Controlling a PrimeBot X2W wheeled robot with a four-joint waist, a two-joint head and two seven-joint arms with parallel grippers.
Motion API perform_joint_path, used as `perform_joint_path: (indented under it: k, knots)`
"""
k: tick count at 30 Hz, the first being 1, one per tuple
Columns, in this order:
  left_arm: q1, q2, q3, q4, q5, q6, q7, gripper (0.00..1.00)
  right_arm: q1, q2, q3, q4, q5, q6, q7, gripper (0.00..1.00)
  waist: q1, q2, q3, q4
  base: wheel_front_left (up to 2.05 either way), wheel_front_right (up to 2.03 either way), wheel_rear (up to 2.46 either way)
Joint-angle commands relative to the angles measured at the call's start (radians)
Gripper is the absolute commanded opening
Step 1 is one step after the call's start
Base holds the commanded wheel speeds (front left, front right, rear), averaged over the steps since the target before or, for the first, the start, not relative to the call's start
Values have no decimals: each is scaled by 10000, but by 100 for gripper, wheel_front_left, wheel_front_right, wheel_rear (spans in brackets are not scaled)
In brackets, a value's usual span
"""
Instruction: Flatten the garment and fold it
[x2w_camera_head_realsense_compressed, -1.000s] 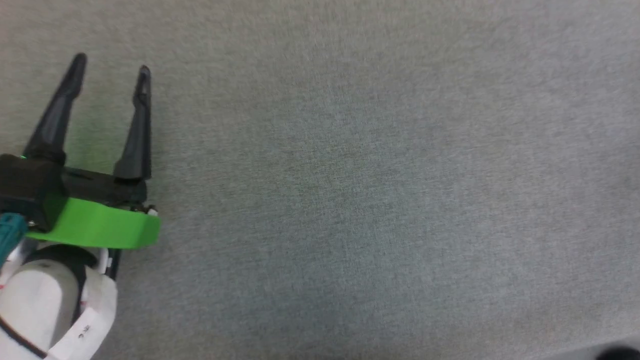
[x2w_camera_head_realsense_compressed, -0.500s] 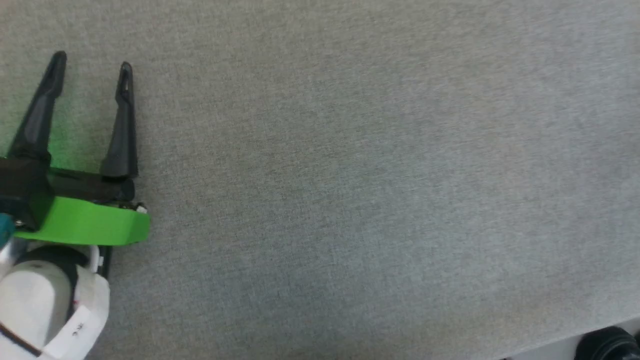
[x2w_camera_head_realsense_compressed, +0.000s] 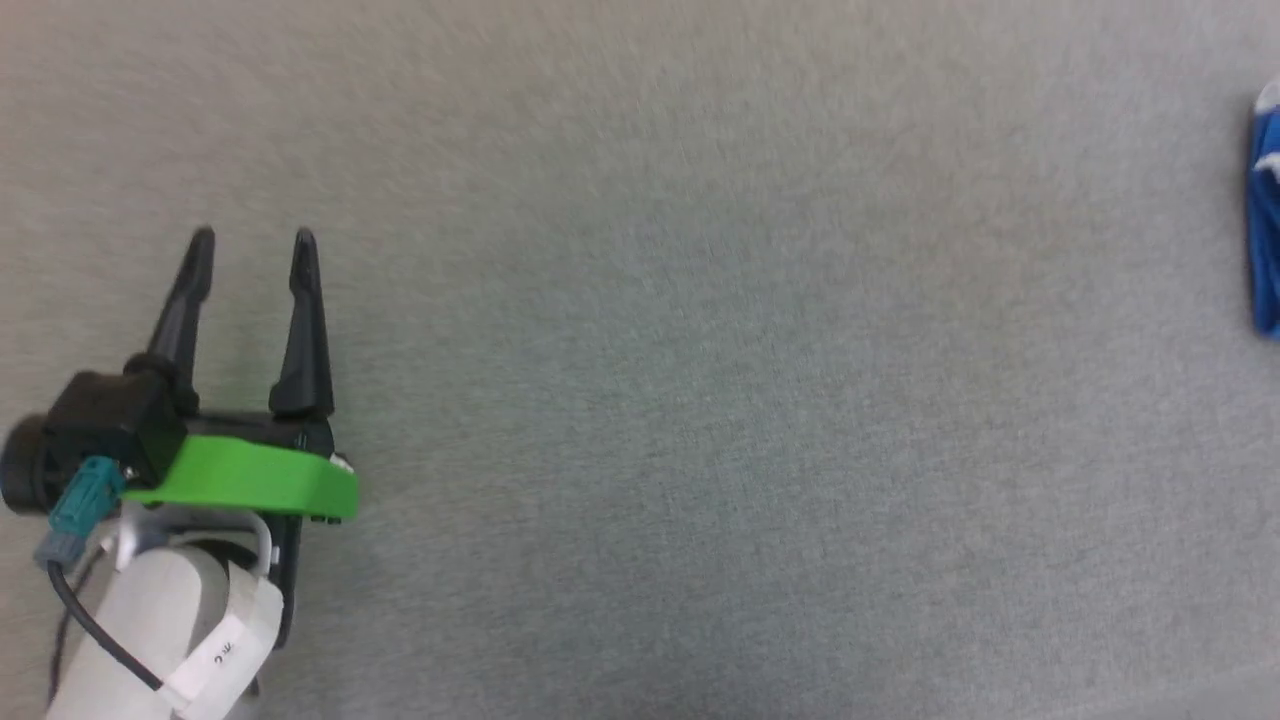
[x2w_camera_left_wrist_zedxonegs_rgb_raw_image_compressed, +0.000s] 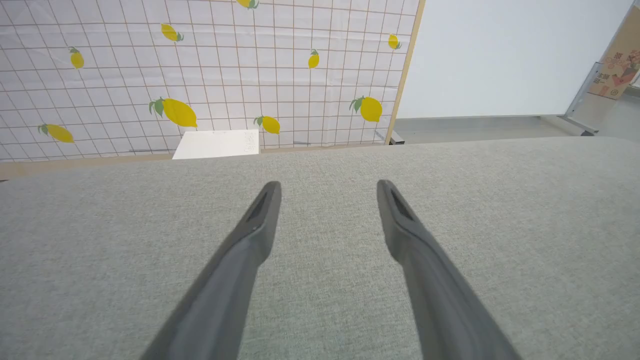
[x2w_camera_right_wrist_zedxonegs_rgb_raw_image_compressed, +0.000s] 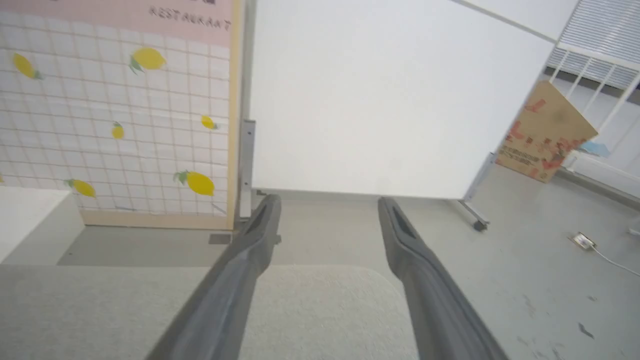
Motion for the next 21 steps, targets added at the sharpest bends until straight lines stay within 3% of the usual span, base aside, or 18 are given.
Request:
perform_joint_path:
  k: [1,16,21]
  knots:
    - [143,-74,42,163,-104,56,-158,100,220,280,180,-166,101,-15,-399,100,1,-1,-1737,932,0,0,0]
    - [860,-611,202,1396,-580,192,-832,100,3346,4105,655,-1681,-968,-15,-4163,100,1,-1,-3793,2369,0,0,0]
    - [1077,-729,269,1515,-684,247,-925,100,4617,4656,817,-1623,-1106,-15,-4481,100,1,-1,-4111,2668,0,0,0]
